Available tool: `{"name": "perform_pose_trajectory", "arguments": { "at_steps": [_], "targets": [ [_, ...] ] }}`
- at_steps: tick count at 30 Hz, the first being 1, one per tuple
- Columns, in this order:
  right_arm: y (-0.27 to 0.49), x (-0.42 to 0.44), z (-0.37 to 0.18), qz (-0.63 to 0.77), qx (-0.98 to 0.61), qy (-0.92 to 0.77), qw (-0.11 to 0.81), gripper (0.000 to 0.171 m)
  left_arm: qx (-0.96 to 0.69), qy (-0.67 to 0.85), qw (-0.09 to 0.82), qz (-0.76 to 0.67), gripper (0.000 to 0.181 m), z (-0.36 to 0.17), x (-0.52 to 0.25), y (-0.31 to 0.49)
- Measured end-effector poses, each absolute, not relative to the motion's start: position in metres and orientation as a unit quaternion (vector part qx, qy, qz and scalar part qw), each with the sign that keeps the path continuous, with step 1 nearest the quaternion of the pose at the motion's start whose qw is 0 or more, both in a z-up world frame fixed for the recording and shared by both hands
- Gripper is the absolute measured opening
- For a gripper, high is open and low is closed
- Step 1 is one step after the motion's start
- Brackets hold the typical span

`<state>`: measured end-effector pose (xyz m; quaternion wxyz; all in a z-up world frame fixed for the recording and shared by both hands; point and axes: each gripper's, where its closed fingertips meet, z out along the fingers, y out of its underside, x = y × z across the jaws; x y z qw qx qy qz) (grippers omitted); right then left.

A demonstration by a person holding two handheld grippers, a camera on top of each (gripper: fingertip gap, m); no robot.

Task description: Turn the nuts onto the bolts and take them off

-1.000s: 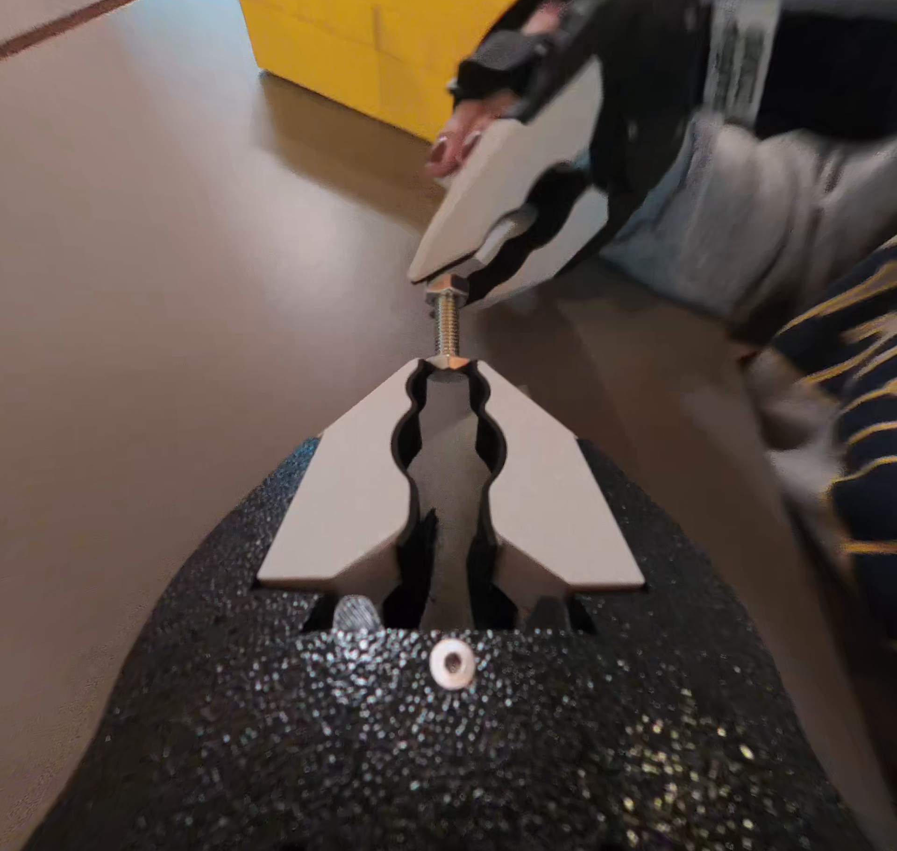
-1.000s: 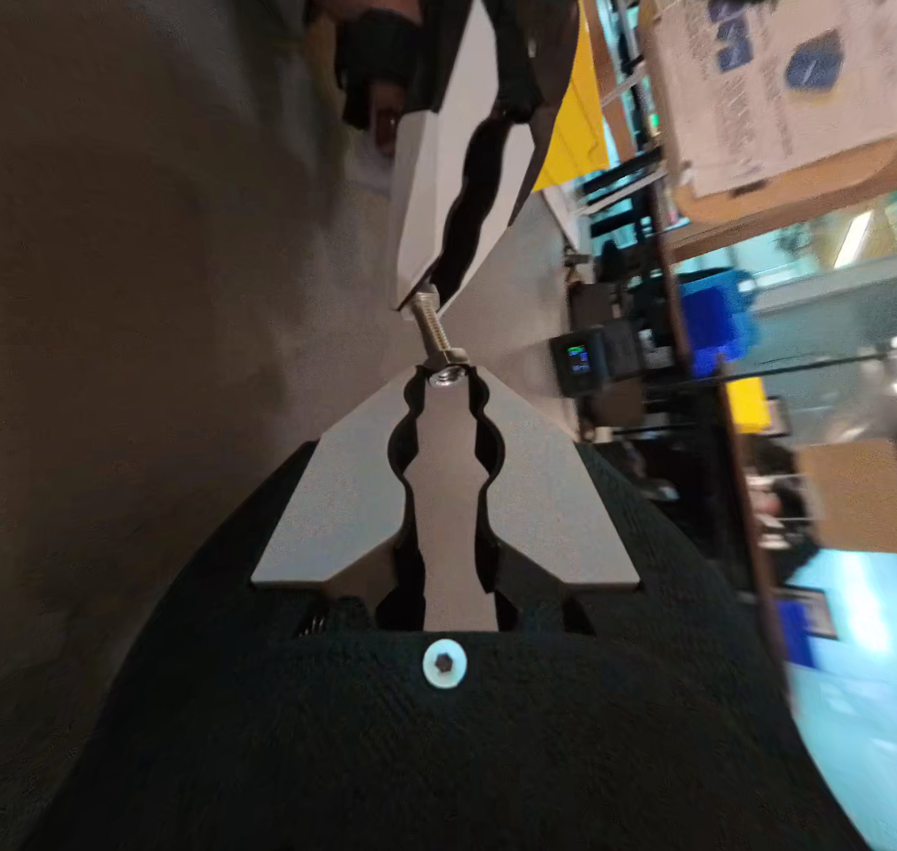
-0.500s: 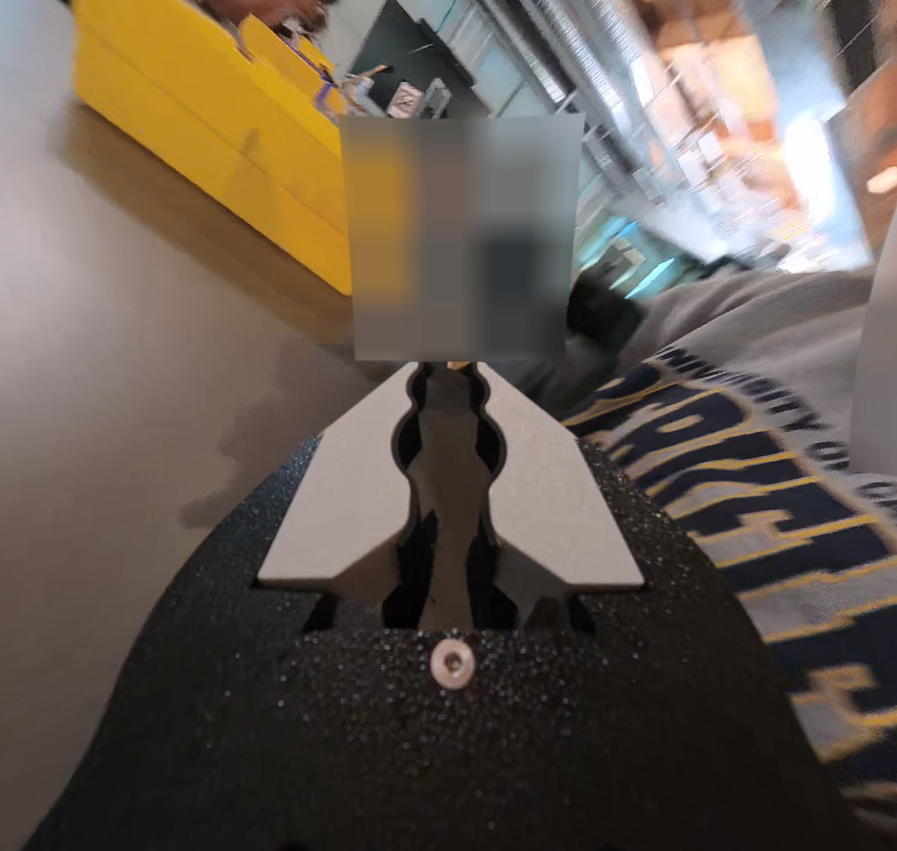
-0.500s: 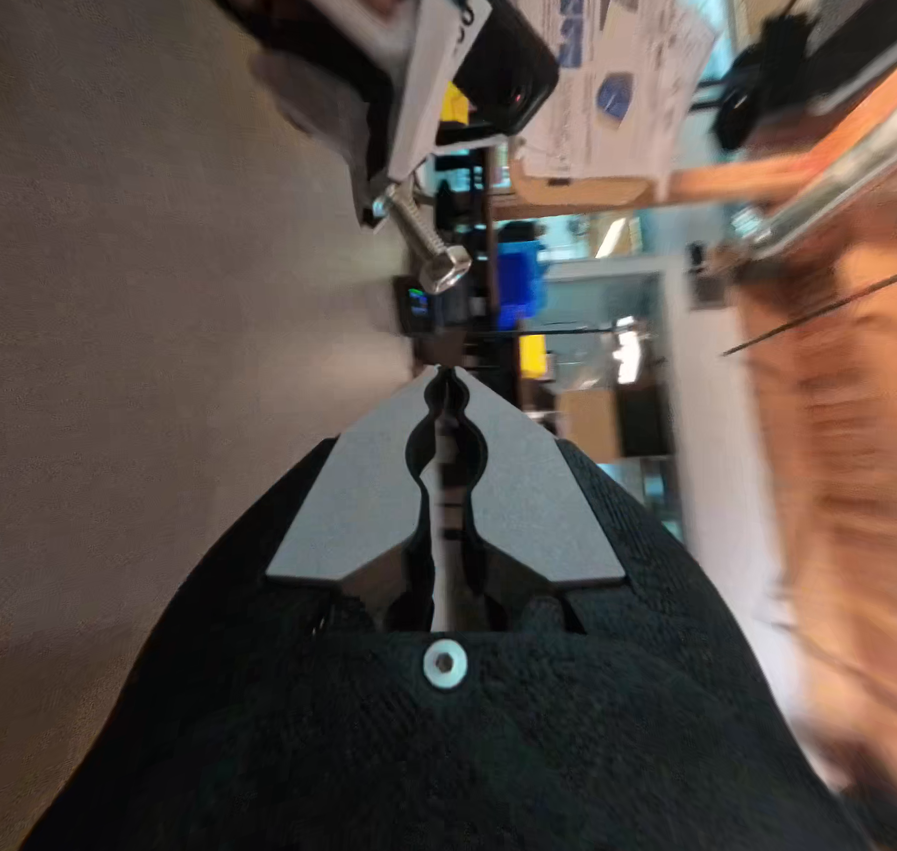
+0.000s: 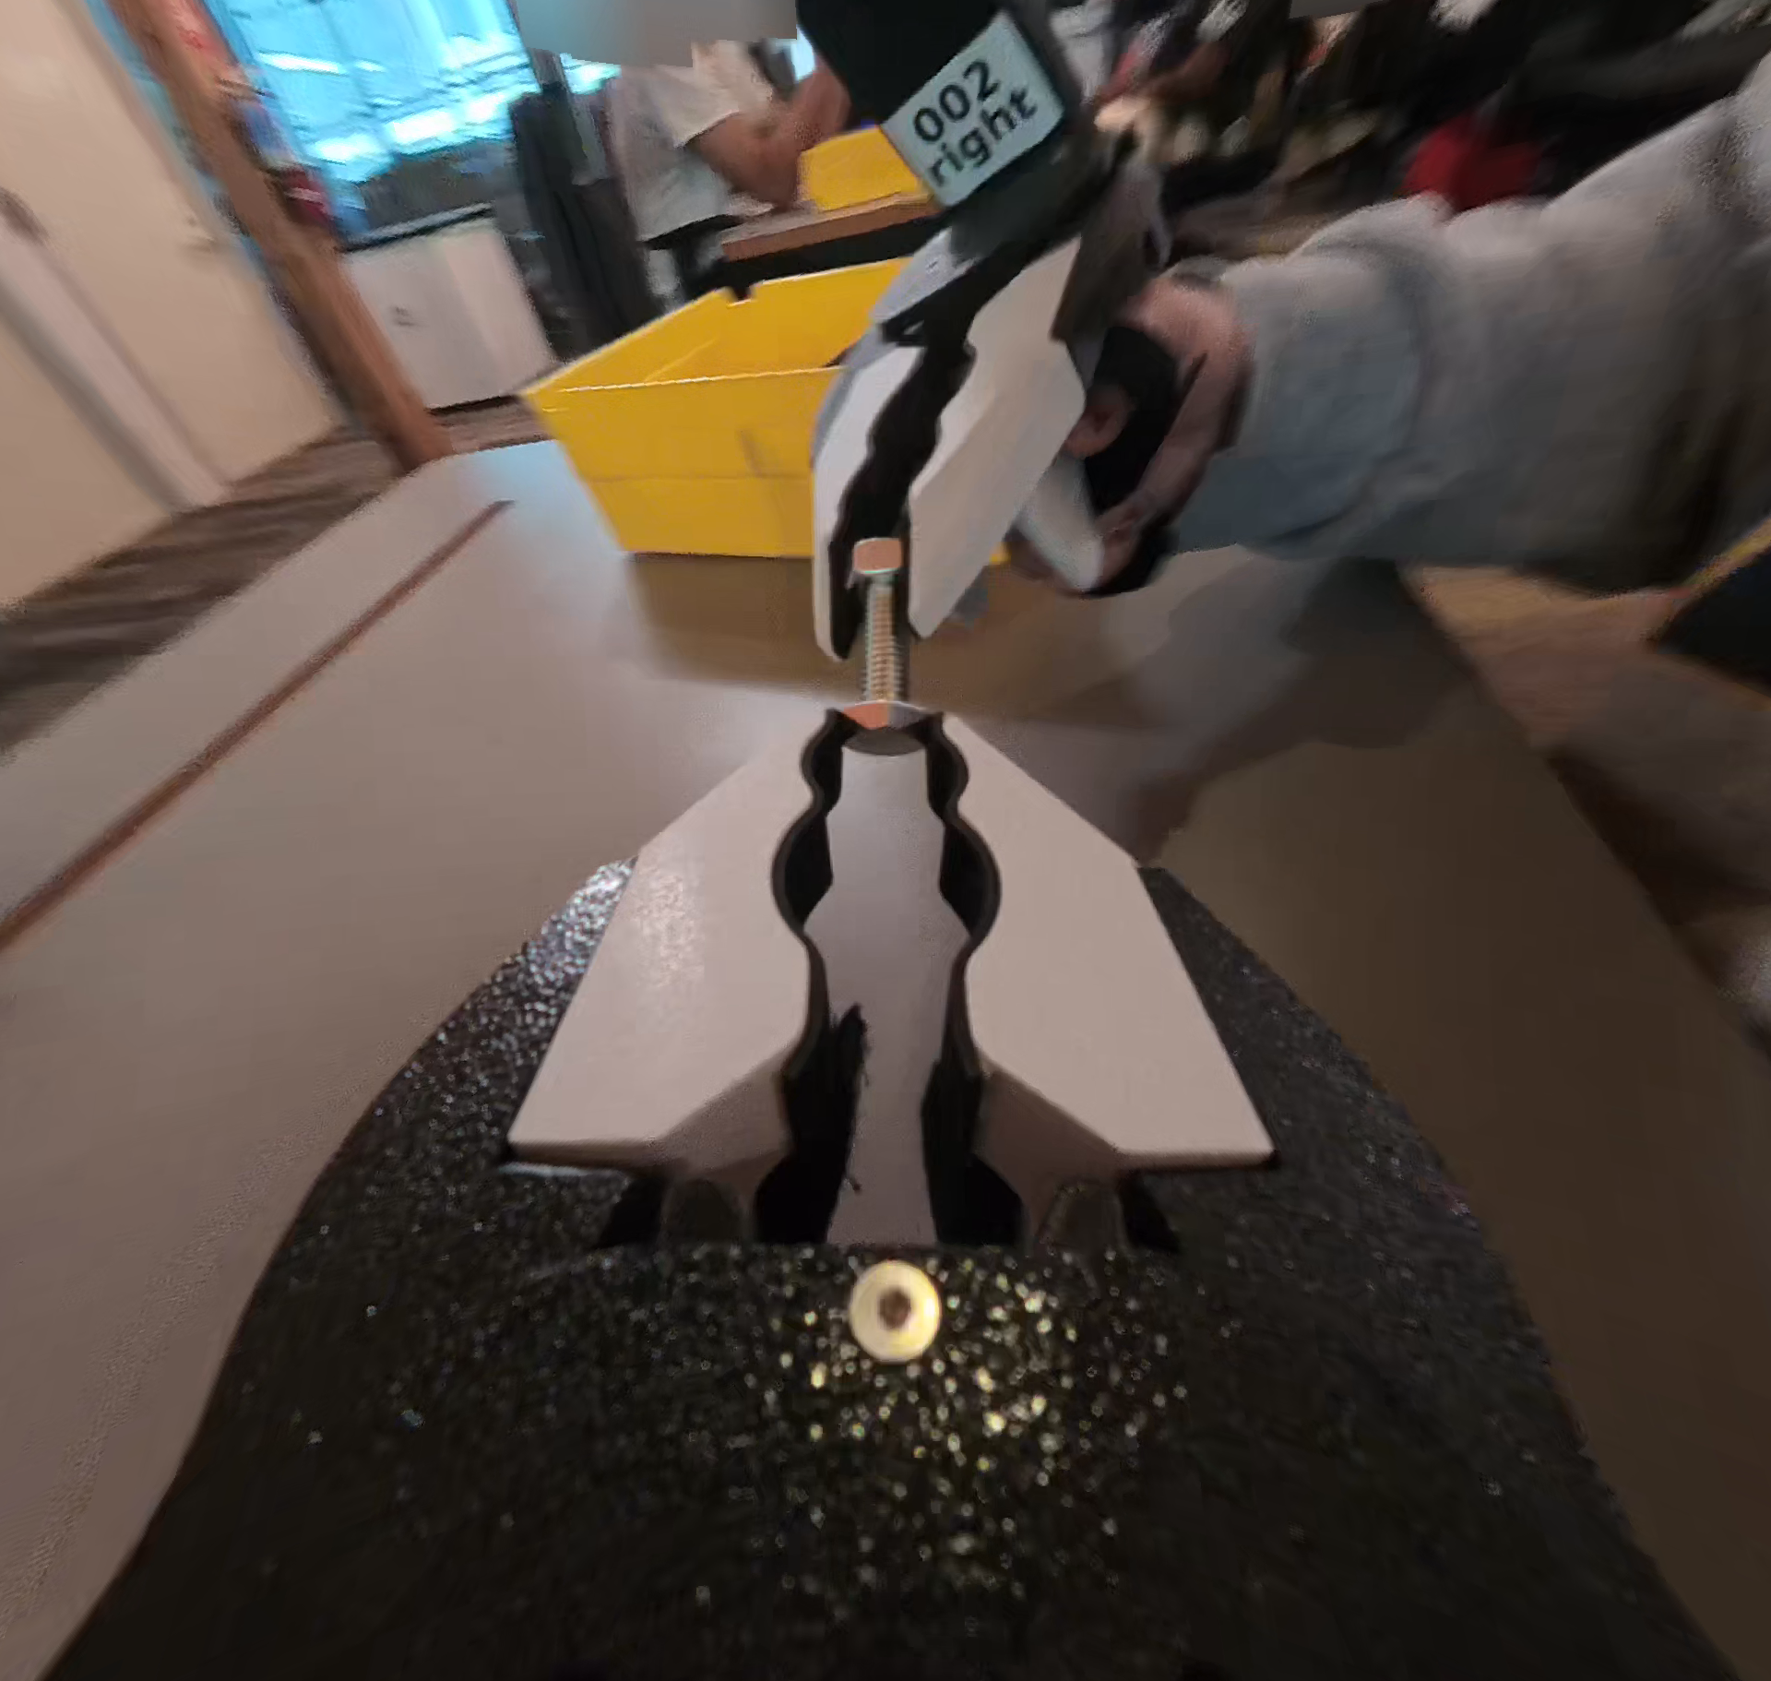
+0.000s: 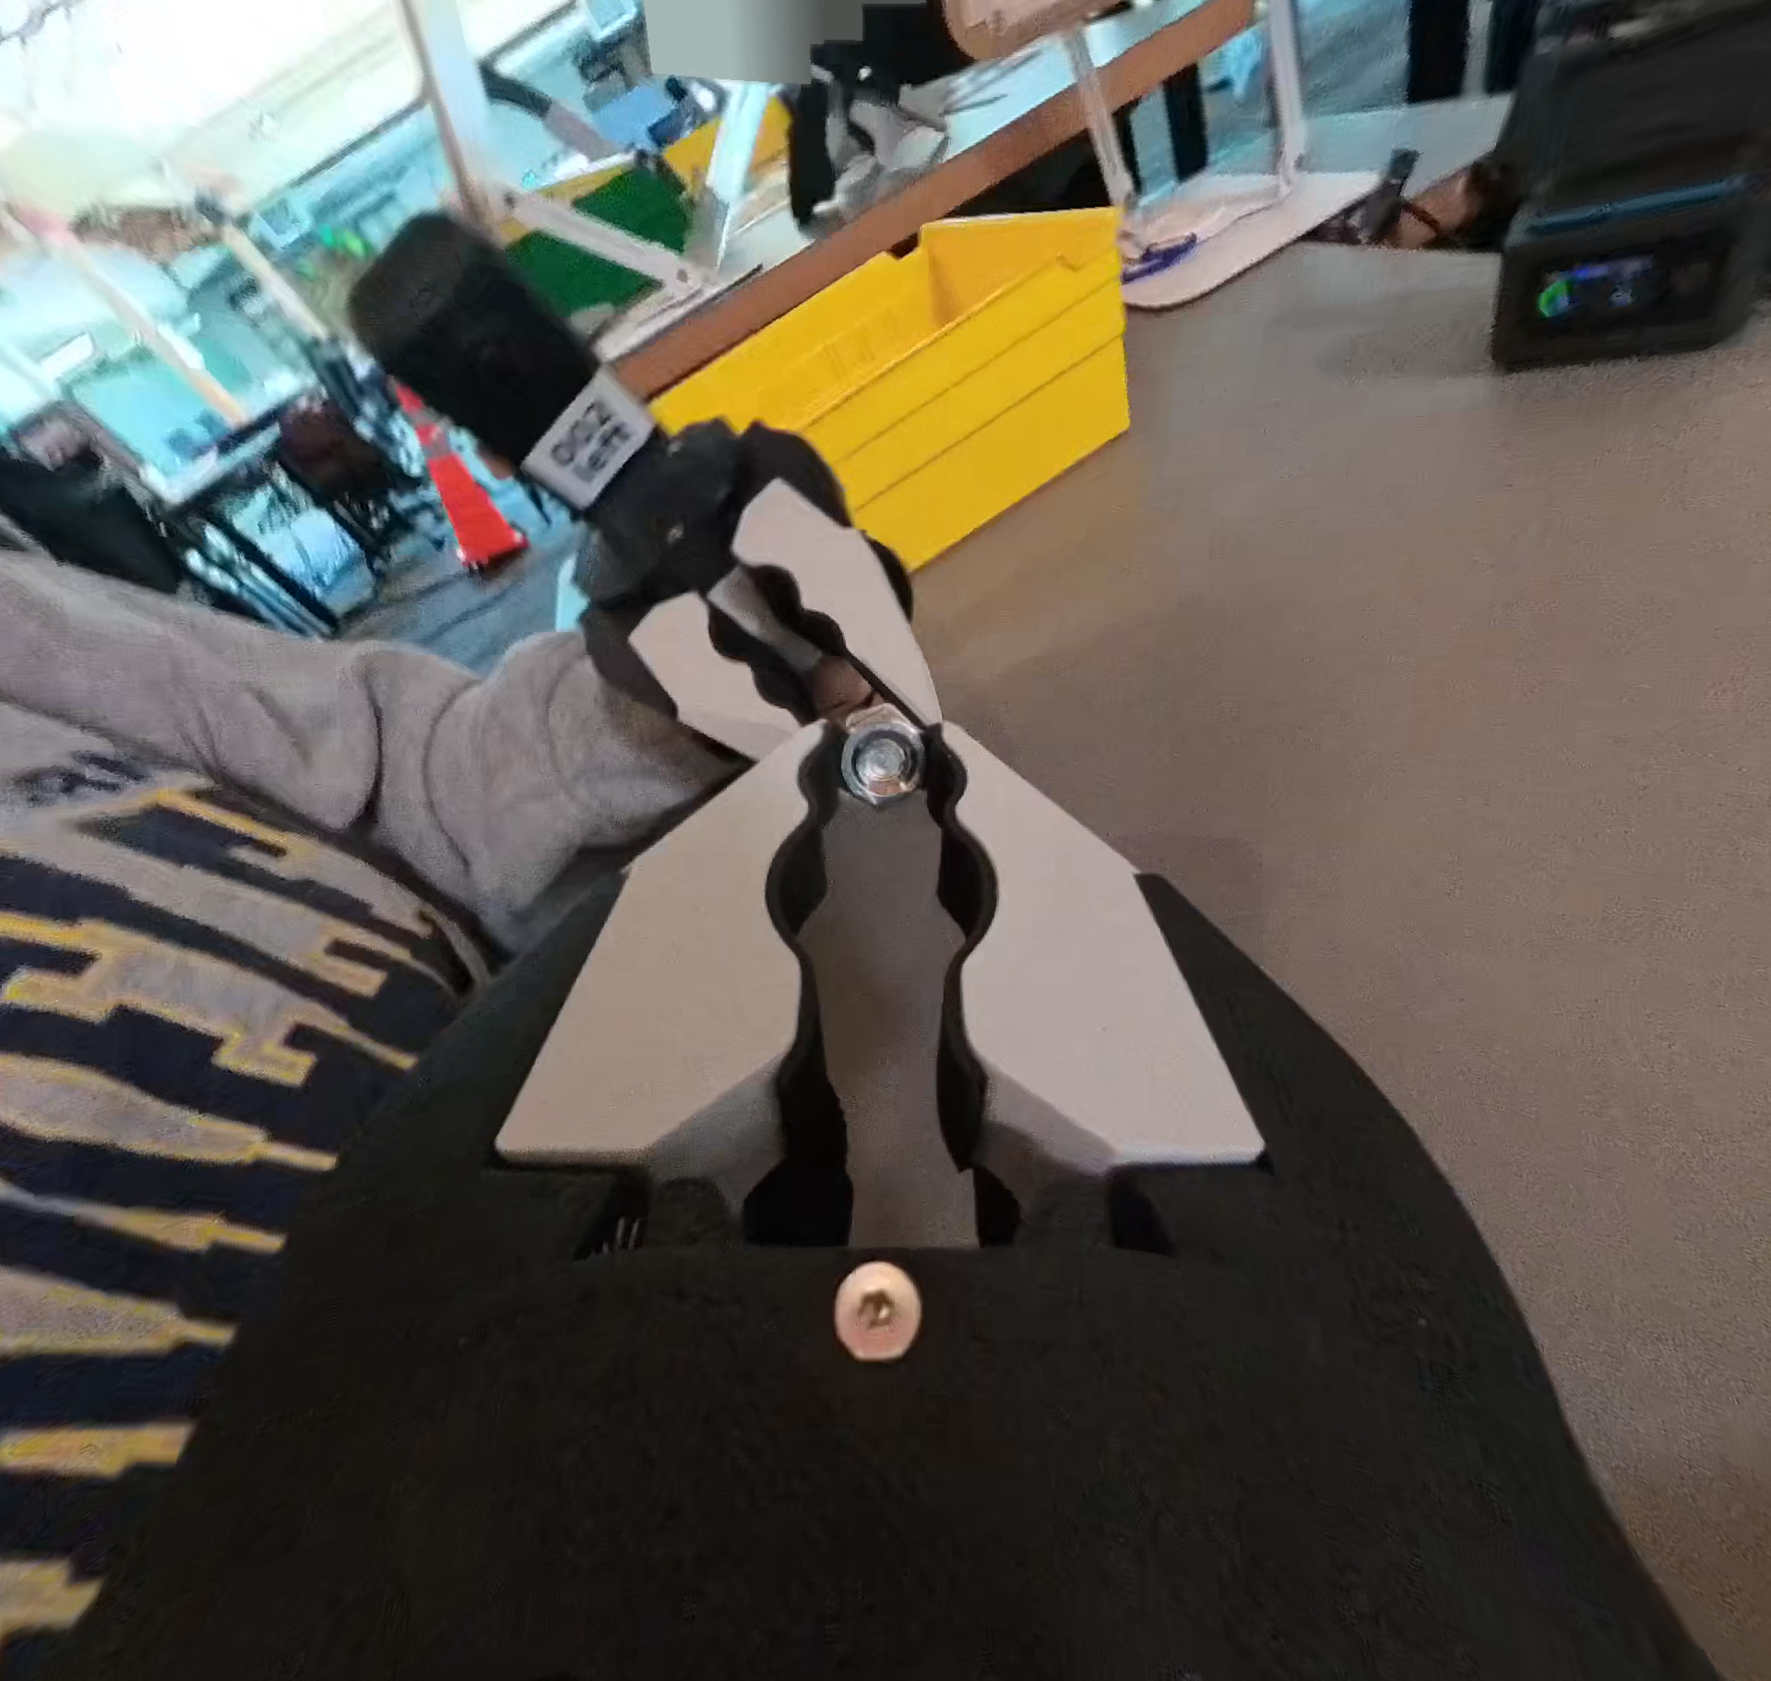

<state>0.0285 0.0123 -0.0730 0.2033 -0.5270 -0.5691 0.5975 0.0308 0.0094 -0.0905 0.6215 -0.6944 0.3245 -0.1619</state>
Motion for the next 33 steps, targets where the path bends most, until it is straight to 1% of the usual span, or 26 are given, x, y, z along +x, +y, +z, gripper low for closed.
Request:
{"name": "perform_pose_trajectory", "arguments": {
  "at_steps": [1,3,4,6,9,11,13,14,15,16,17,18,19,21,23,24,26,28,30,31,32,33],
  "targets": [
    [0.007,0.034,-0.071,0.586,-0.483,-0.61,0.227,0.016,-0.688,0.319,0.612,-0.224,0.015,-0.087,0.037,0.003],
    [-0.004,0.047,-0.067,0.533,-0.371,-0.699,0.298,0.017,-0.673,0.301,0.577,-0.351,0.015,-0.079,0.049,-0.009],
    [-0.009,0.051,-0.067,0.485,-0.306,-0.741,0.35,0.017,-0.665,0.292,0.558,-0.401,0.015,-0.076,0.053,-0.014],
    [-0.012,0.056,-0.068,0.349,-0.18,-0.8,0.453,0.017,-0.658,0.26,0.515,-0.483,0.016,-0.074,0.056,-0.019],
    [-0.012,0.053,-0.067,0.117,-0.012,-0.82,0.56,0.017,-0.633,0.206,0.448,-0.597,0.016,-0.072,0.054,-0.025],
    [-0.015,0.053,-0.067,0.012,0.081,-0.807,0.585,0.017,-0.615,0.189,0.421,-0.639,0.015,-0.07,0.054,-0.029],
    [-0.017,0.051,-0.058,-0.065,0.156,-0.766,0.62,0.017,-0.595,0.174,0.421,-0.662,0.015,-0.063,0.051,-0.029],
    [-0.018,0.051,-0.057,-0.083,0.178,-0.75,0.631,0.017,-0.598,0.174,0.425,-0.657,0.015,-0.063,0.05,-0.029],
    [-0.016,0.049,-0.06,-0.069,0.156,-0.758,0.629,0.017,-0.607,0.175,0.437,-0.641,0.014,-0.066,0.049,-0.026],
    [-0.012,0.048,-0.063,-0.018,0.091,-0.782,0.617,0.017,-0.613,0.184,0.454,-0.619,0.015,-0.067,0.048,-0.025],
    [-0.009,0.048,-0.065,0.06,0.003,-0.802,0.594,0.026,-0.611,0.197,0.48,-0.598,0.015,-0.065,0.047,-0.024],
    [-0.005,0.047,-0.063,0.146,-0.09,-0.808,0.564,0.042,-0.609,0.207,0.518,-0.564,0.015,-0.061,0.045,-0.021],
    [0.0,0.046,-0.058,0.233,-0.186,-0.797,0.525,0.047,-0.61,0.217,0.562,-0.514,0.015,-0.059,0.041,-0.017],
    [0.009,0.043,-0.048,0.399,-0.346,-0.739,0.418,0.048,-0.609,0.25,0.631,-0.41,0.015,-0.054,0.036,-0.012],
    [0.014,0.042,-0.04,0.523,-0.453,-0.658,0.298,0.049,-0.618,0.287,0.665,-0.304,0.015,-0.057,0.034,-0.01],
    [0.016,0.042,-0.039,0.564,-0.488,-0.621,0.242,0.041,-0.624,0.306,0.67,-0.262,0.015,-0.059,0.035,-0.009],
    [0.011,0.044,-0.041,0.608,-0.525,-0.579,0.139,0.037,-0.622,0.332,0.679,-0.202,0.015,-0.062,0.039,-0.008],
    [0.006,0.046,-0.05,0.609,-0.547,-0.569,0.082,0.038,-0.624,0.344,0.679,-0.178,0.015,-0.065,0.042,-0.007],
    [0.003,0.046,-0.056,0.605,-0.563,-0.561,0.053,0.037,-0.625,0.352,0.677,-0.167,0.015,-0.067,0.044,-0.006],
    [0.0,0.046,-0.056,0.61,-0.56,-0.56,0.04,0.028,-0.622,0.354,0.677,-0.169,0.015,-0.067,0.045,-0.007],
    [0.001,0.047,-0.059,0.605,-0.563,-0.562,0.04,0.016,-0.618,0.354,0.678,-0.18,0.015,-0.066,0.047,-0.009],
    [0.001,0.048,-0.06,0.601,-0.556,-0.572,0.042,0.016,-0.624,0.352,0.67,-0.192,0.015,-0.067,0.048,-0.009]
  ]
}}
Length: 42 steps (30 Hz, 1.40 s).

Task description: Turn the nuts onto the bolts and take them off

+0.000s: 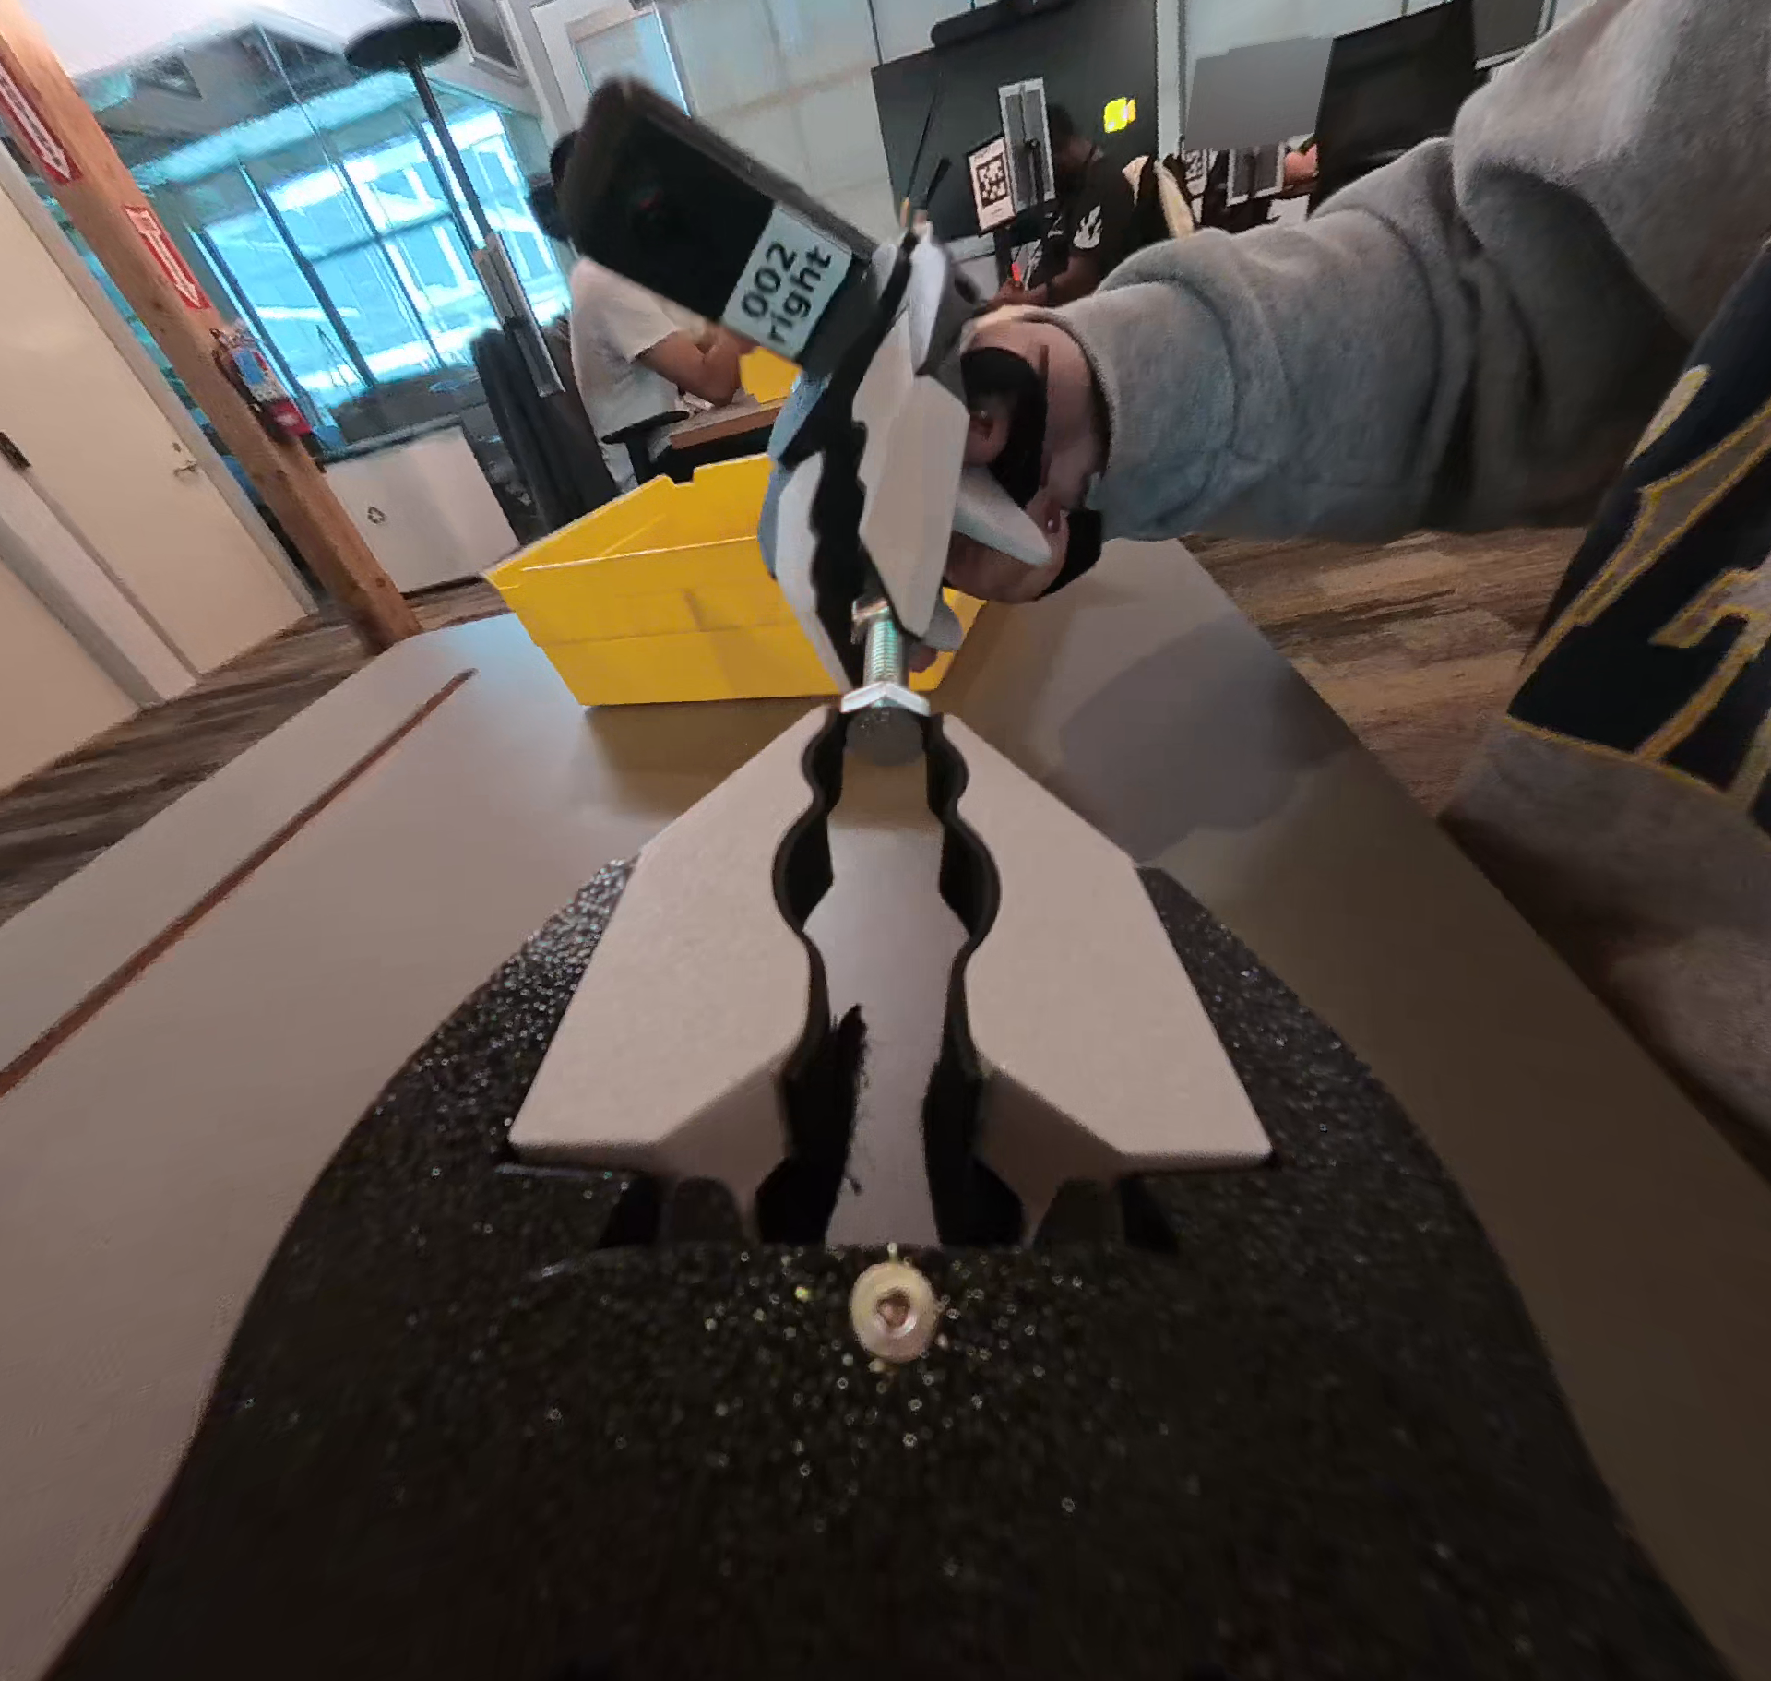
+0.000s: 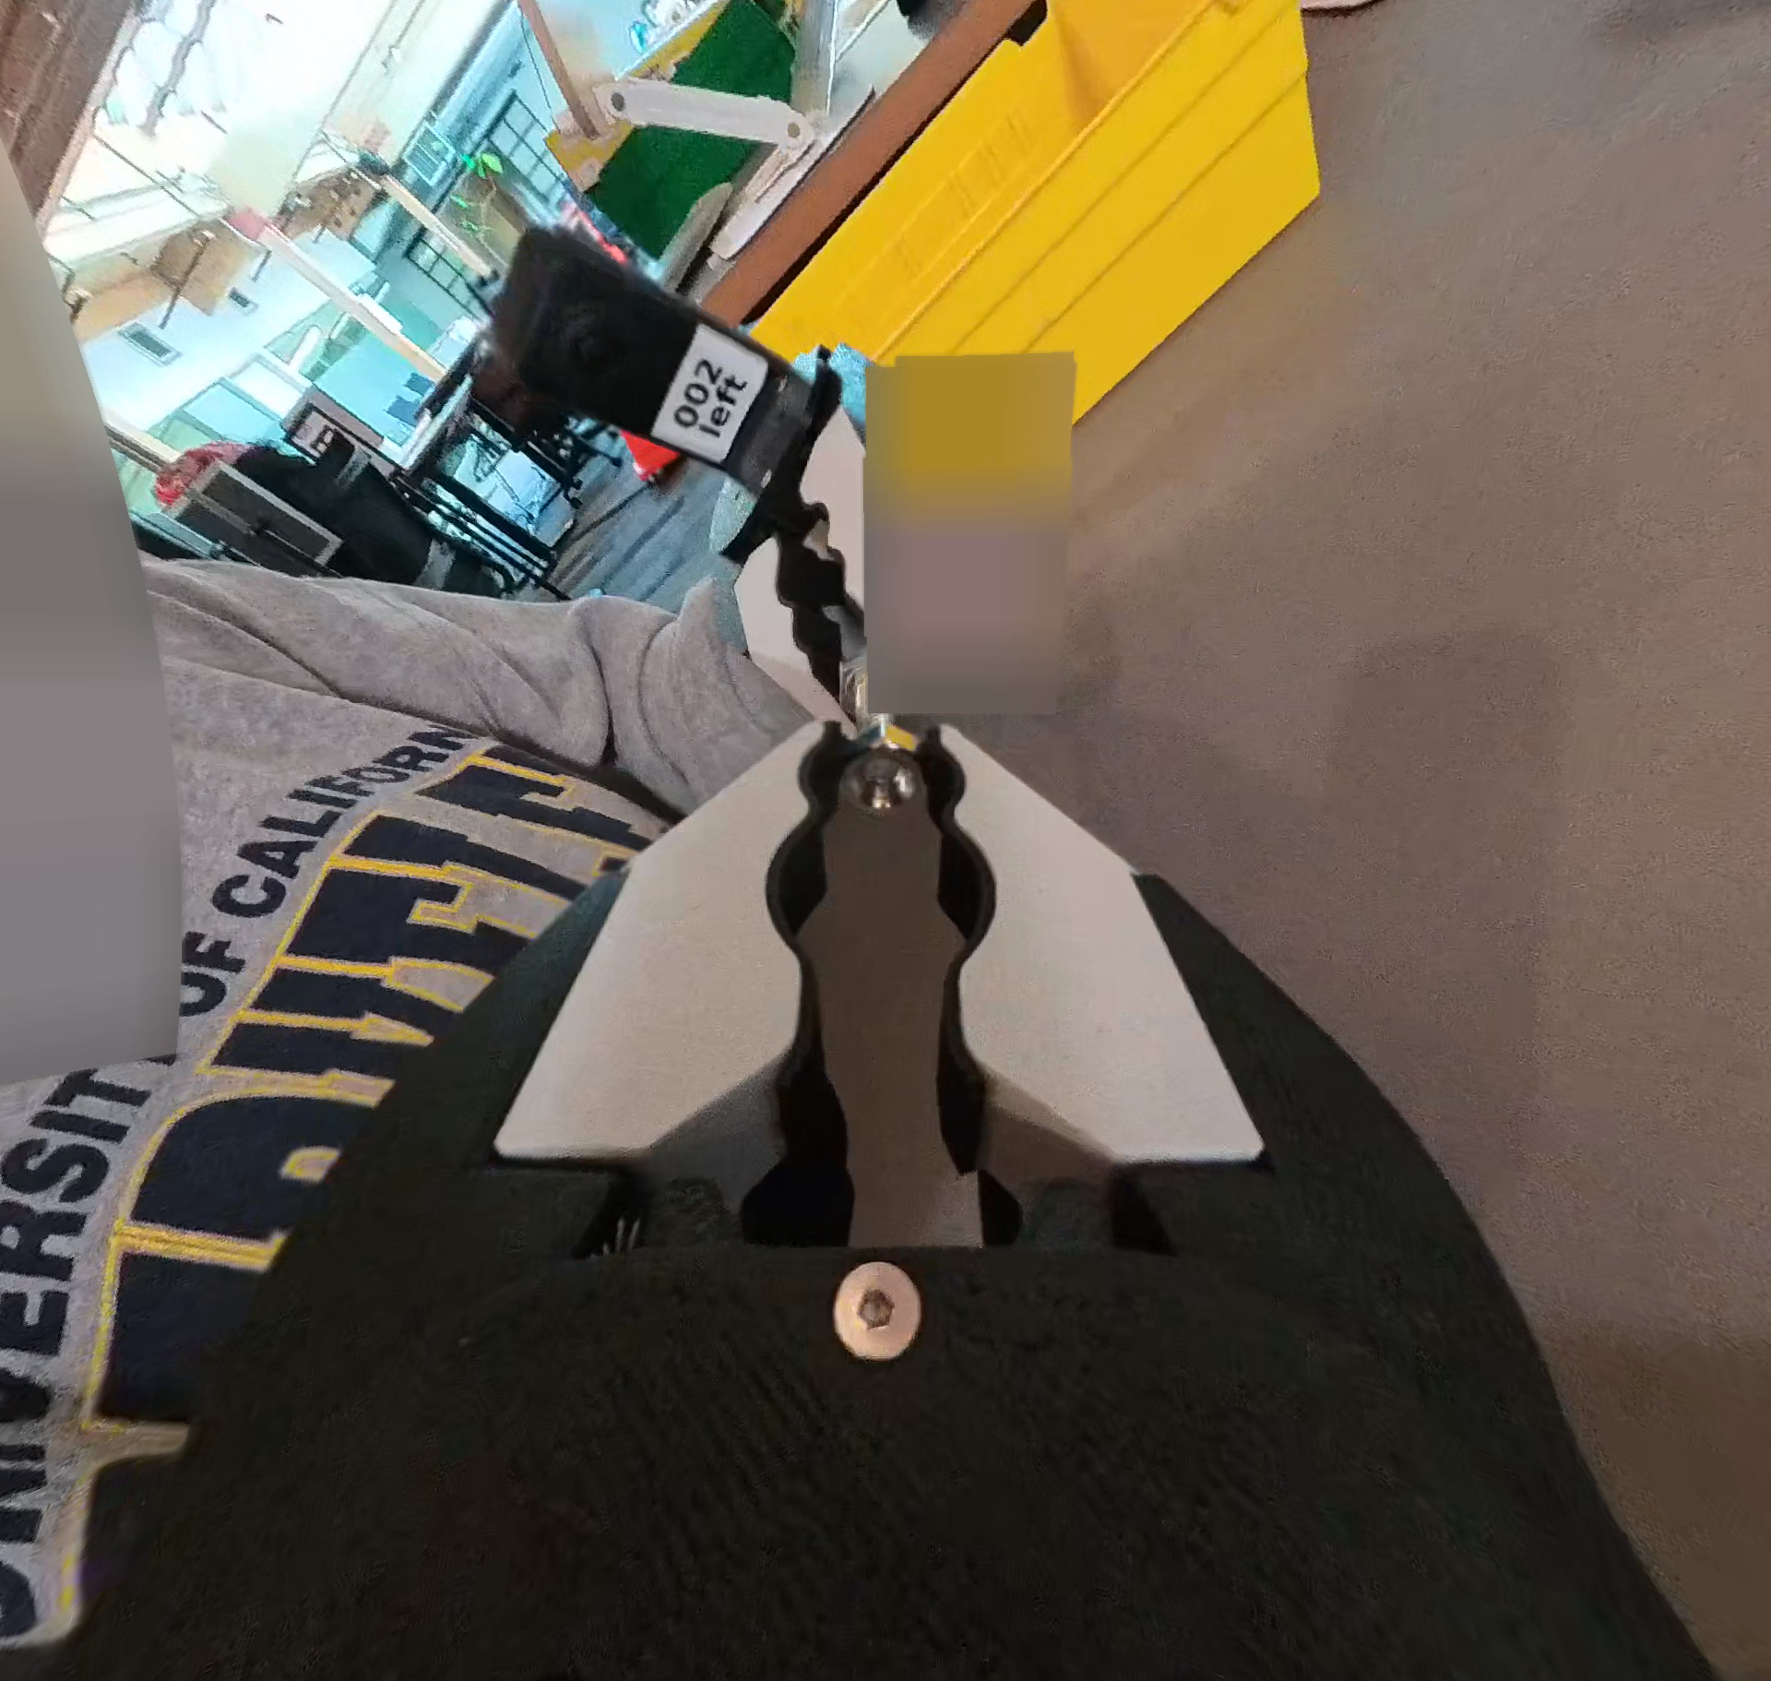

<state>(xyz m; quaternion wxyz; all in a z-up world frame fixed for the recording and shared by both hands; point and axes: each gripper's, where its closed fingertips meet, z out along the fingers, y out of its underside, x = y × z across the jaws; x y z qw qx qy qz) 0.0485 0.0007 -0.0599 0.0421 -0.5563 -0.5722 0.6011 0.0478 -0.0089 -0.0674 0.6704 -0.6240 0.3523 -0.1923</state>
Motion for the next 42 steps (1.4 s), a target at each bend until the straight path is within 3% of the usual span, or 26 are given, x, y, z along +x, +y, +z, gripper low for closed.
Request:
{"name": "perform_pose_trajectory", "arguments": {
  "at_steps": [3,6,9,12,17,23,25,29,32,35,38,42],
  "targets": [
    [-0.001,0.053,-0.065,0.557,-0.498,-0.655,0.115,0.016,-0.636,0.331,0.64,-0.277,0.015,-0.07,0.052,-0.011],
    [-0.002,0.057,-0.066,0.448,-0.353,-0.772,0.28,0.016,-0.642,0.291,0.595,-0.386,0.015,-0.072,0.057,-0.012],
    [0.002,0.057,-0.072,0.187,-0.097,-0.845,0.491,0.017,-0.652,0.238,0.54,-0.475,0.015,-0.077,0.056,-0.01],
    [0.002,0.05,-0.066,-0.049,0.101,-0.797,0.593,0.016,-0.622,0.188,0.499,-0.573,0.015,-0.07,0.051,-0.014],
    [-0.007,0.048,-0.057,-0.181,0.261,-0.69,0.65,0.017,-0.582,0.134,0.43,-0.677,0.015,-0.065,0.05,-0.019],
    [-0.008,0.046,-0.056,-0.166,0.242,-0.692,0.659,0.017,-0.57,0.117,0.417,-0.698,0.015,-0.064,0.048,-0.019],
    [-0.007,0.045,-0.054,-0.1,0.17,-0.72,0.665,0.018,-0.573,0.126,0.434,-0.684,0.015,-0.063,0.047,-0.018],
    [0.003,0.046,-0.044,0.157,-0.1,-0.777,0.602,0.051,-0.562,0.17,0.539,-0.604,0.015,-0.047,0.042,-0.017],
    [0.012,0.046,-0.034,0.377,-0.31,-0.734,0.472,0.049,-0.584,0.222,0.62,-0.474,0.015,-0.048,0.04,-0.013],
    [0.011,0.045,-0.04,0.541,-0.488,-0.638,0.247,0.046,-0.577,0.275,0.684,-0.352,0.015,-0.042,0.041,-0.015],
    [0.0,0.049,-0.039,0.629,-0.528,-0.562,0.096,0.046,-0.589,0.301,0.696,-0.28,0.015,-0.047,0.042,-0.012],
    [-0.006,0.05,-0.041,0.667,-0.543,-0.51,0.008,0.036,-0.602,0.326,0.688,-0.239,0.015,-0.054,0.048,-0.01]
  ]
}}
